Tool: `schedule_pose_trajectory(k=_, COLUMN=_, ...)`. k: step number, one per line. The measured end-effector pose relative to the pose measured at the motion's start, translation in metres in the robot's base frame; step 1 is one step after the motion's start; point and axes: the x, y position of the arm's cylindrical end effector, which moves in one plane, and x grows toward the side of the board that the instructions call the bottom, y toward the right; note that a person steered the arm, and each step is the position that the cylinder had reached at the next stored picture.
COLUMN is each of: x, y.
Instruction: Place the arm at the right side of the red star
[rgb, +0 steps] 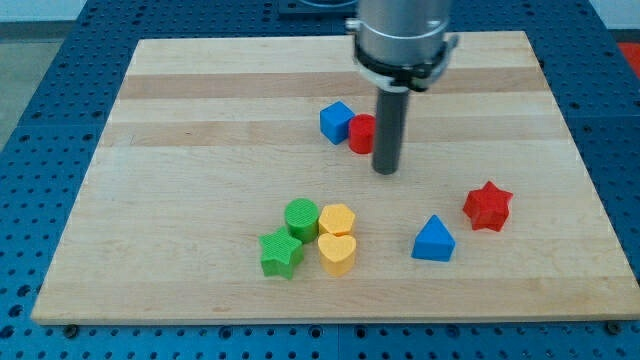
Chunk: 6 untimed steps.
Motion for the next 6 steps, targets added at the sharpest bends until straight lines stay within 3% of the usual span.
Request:
schedule_pose_trajectory(k=3, x=0.007, y=0.126)
schedule_pose_trajectory(k=4, x=0.042, y=0.146)
schedule_pose_trajectory(k=5, x=0.076, y=0.15)
schedule_pose_trajectory(k=6, x=0.082, y=0.122)
